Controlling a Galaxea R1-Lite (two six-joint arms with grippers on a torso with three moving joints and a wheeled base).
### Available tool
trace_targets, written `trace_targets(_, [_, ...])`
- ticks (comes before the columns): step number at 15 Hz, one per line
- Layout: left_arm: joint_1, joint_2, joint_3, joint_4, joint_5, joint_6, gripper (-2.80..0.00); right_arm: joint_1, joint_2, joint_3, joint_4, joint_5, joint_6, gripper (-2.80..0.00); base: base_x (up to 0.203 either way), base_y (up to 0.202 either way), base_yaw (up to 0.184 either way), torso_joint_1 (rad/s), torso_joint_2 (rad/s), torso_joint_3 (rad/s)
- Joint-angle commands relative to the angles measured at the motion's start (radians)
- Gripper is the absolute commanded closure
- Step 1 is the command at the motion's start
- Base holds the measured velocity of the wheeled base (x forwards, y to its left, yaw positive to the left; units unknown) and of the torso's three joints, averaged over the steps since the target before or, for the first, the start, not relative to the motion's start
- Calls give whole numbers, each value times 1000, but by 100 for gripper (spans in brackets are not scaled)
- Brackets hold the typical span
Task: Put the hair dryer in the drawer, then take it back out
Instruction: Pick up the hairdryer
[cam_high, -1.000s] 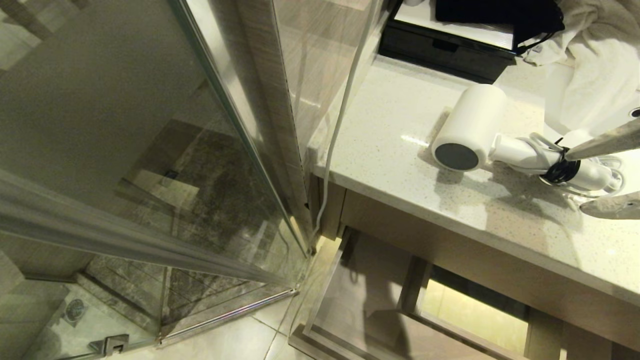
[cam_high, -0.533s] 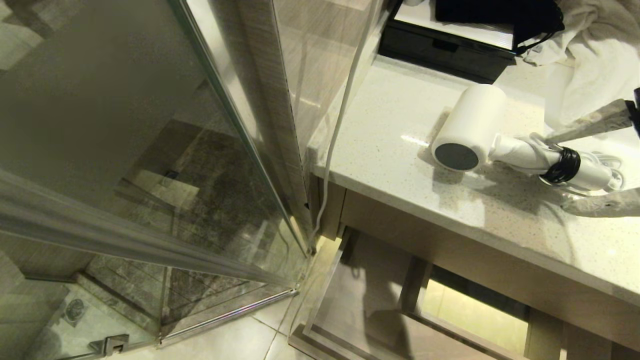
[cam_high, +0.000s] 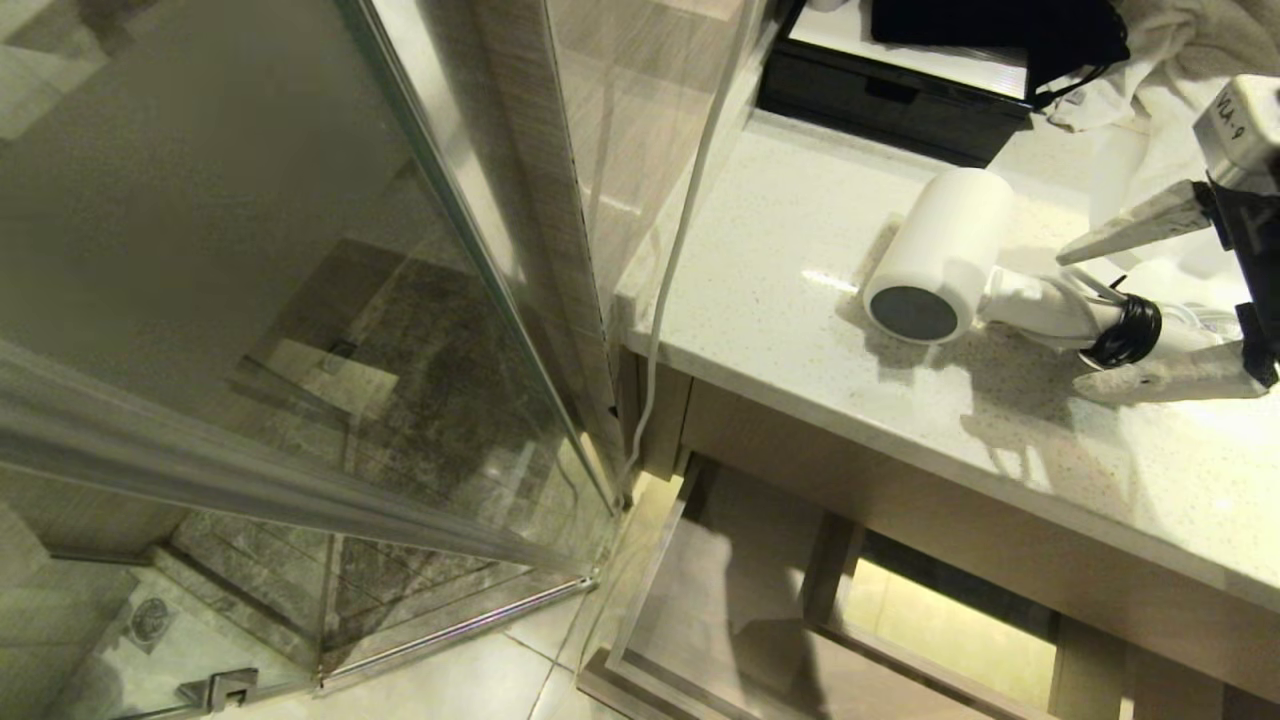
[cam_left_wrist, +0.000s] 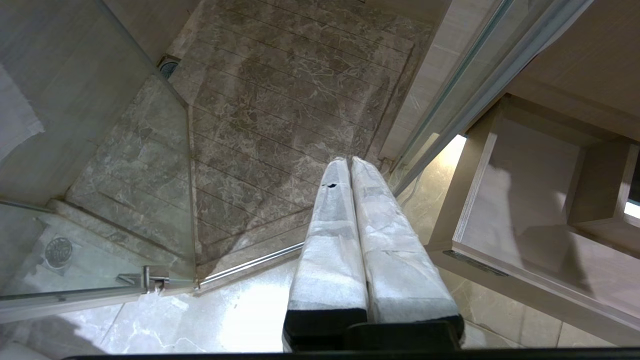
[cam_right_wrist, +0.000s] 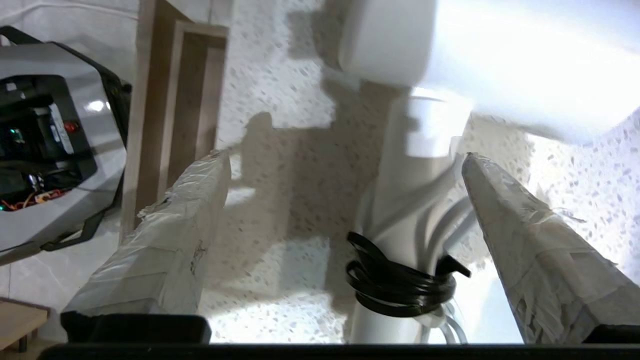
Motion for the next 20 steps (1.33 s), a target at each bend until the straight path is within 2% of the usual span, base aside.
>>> trace_targets(1, [0,2,0,0,0,-1,0,5,17,-18,7,-29,-4,-280,0,0,0,0,0,0])
trace_targets(4, [0,2,0,0,0,0,0,24,17,-44,34,-79,-2,-280,0,0,0,0,0,0])
trace_targets(8, [0,2,0,0,0,-1,0,52,28,-78,54,-98,-2,-280,0,0,0,0,0,0])
trace_targets(16, [0,2,0,0,0,-1,0,107,47,-84,54,-271,-2,-280,0,0,0,0,0,0])
trace_targets(20, [0,2,0,0,0,-1,0,115,58,-86,51,-289,3,-280,0,0,0,0,0,0])
